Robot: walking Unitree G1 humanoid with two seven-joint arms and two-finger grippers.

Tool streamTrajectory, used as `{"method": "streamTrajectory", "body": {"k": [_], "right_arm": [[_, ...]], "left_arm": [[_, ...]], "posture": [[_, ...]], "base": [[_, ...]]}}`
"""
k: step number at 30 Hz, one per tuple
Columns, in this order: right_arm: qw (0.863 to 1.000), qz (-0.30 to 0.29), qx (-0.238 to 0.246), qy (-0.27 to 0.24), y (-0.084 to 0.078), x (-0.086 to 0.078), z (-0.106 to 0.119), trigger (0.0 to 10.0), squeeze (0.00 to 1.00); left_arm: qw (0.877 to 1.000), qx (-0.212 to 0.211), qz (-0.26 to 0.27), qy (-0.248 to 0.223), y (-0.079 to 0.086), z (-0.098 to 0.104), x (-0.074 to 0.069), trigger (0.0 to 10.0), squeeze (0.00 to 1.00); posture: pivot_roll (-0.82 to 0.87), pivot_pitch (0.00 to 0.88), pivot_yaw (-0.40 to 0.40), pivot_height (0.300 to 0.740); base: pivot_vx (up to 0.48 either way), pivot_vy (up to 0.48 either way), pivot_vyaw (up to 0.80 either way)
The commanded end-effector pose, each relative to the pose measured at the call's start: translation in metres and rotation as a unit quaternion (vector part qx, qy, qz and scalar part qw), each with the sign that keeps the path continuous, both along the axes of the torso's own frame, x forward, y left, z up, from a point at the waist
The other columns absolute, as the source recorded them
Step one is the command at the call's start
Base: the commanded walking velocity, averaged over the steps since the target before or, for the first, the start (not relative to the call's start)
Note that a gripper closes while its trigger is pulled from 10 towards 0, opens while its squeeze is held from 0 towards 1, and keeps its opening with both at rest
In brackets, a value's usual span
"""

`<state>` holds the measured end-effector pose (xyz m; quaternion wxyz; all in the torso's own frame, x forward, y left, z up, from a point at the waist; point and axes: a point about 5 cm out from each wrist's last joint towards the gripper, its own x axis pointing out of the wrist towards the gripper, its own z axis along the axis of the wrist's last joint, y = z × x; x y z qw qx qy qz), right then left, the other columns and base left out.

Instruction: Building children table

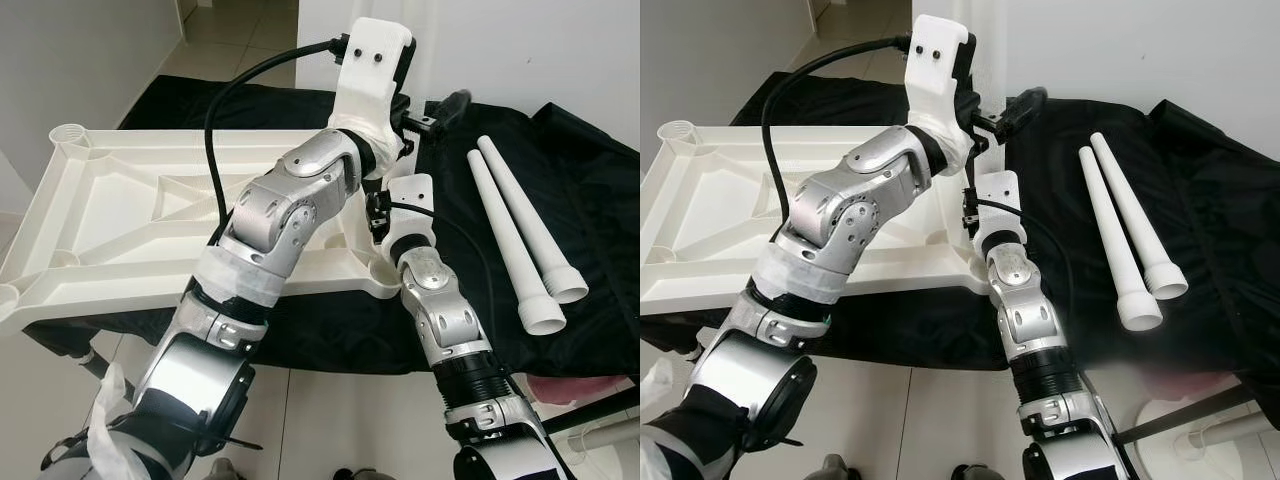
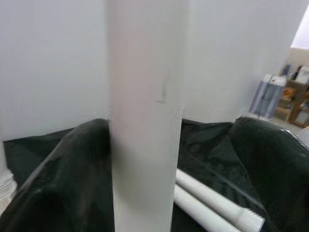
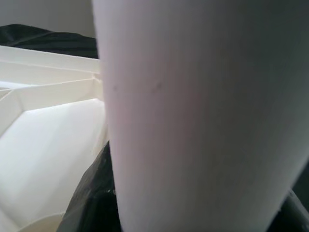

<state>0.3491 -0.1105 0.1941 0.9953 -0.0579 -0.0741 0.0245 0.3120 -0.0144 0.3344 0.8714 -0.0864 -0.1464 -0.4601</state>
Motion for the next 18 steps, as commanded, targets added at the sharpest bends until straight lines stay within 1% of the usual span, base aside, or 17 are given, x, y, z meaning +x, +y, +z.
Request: {"method": "streamTrajectory", "body": {"k": [1, 2, 4, 6, 10, 13, 14, 16, 17, 18], "right_arm": [[1.000, -0.010, 0.009, 0.005, -0.004, 0.002, 0.001, 10.0, 0.00], [1.000, -0.011, 0.010, 0.005, -0.004, 0.002, 0.001, 10.0, 0.00], [1.000, -0.013, 0.014, 0.005, -0.005, 0.002, 0.000, 10.0, 0.00], [0.999, -0.023, 0.030, 0.007, -0.010, 0.003, 0.000, 10.0, 0.00], [0.999, -0.026, 0.034, 0.008, -0.012, 0.003, 0.000, 10.0, 0.00], [0.998, -0.027, 0.052, -0.003, -0.021, 0.001, 0.002, 10.0, 0.00], [0.998, -0.027, 0.052, -0.003, -0.021, 0.001, 0.002, 10.0, 0.00], [0.998, -0.025, 0.056, -0.004, -0.026, -0.001, 0.001, 10.0, 0.00], [0.998, -0.025, 0.056, -0.004, -0.026, -0.001, 0.001, 10.0, 0.00], [0.998, -0.023, 0.057, -0.006, -0.027, -0.001, 0.001, 10.0, 0.00]], "left_arm": [[0.998, 0.000, -0.069, -0.011, -0.004, 0.002, -0.010, 10.0, 0.00], [0.997, -0.011, -0.080, -0.003, -0.003, 0.003, -0.011, 10.0, 0.00], [0.996, -0.015, -0.086, -0.003, 0.000, 0.003, -0.012, 10.0, 0.00], [0.996, -0.030, -0.087, -0.002, 0.008, 0.006, -0.012, 10.0, 0.00], [0.996, -0.033, -0.084, -0.003, 0.010, 0.006, -0.011, 10.0, 0.00], [0.999, -0.020, -0.041, 0.005, 0.029, -0.006, -0.002, 10.0, 0.00], [0.999, -0.020, -0.041, 0.005, 0.029, -0.006, -0.002, 10.0, 0.00], [1.000, -0.003, -0.022, 0.006, 0.039, -0.015, 0.001, 10.0, 0.00], [1.000, -0.003, -0.022, 0.006, 0.039, -0.015, 0.001, 10.0, 0.00], [1.000, 0.003, -0.016, 0.005, 0.043, -0.018, 0.002, 10.0, 0.00]], "posture": [[0.01, 0.081, -0.021, 0.740], [0.01, 0.081, -0.022, 0.740], [0.01, 0.081, -0.023, 0.740], [0.02, 0.082, -0.025, 0.740], [0.02, 0.082, -0.025, 0.740], [0.02, 0.079, -0.027, 0.740], [0.02, 0.079, -0.027, 0.740], [0.02, 0.077, -0.032, 0.740], [0.02, 0.077, -0.032, 0.740], [0.02, 0.076, -0.034, 0.740]], "base": [[0.000, 0.000, 0.00], [0.000, 0.000, 0.00], [0.000, 0.000, 0.00], [0.000, 0.000, 0.00], [0.000, 0.000, 0.00], [0.000, 0.000, 0.00], [0.000, 0.000, 0.00], [0.000, 0.000, 0.00], [0.000, 0.000, 0.00], [0.000, 0.000, 0.00]]}}
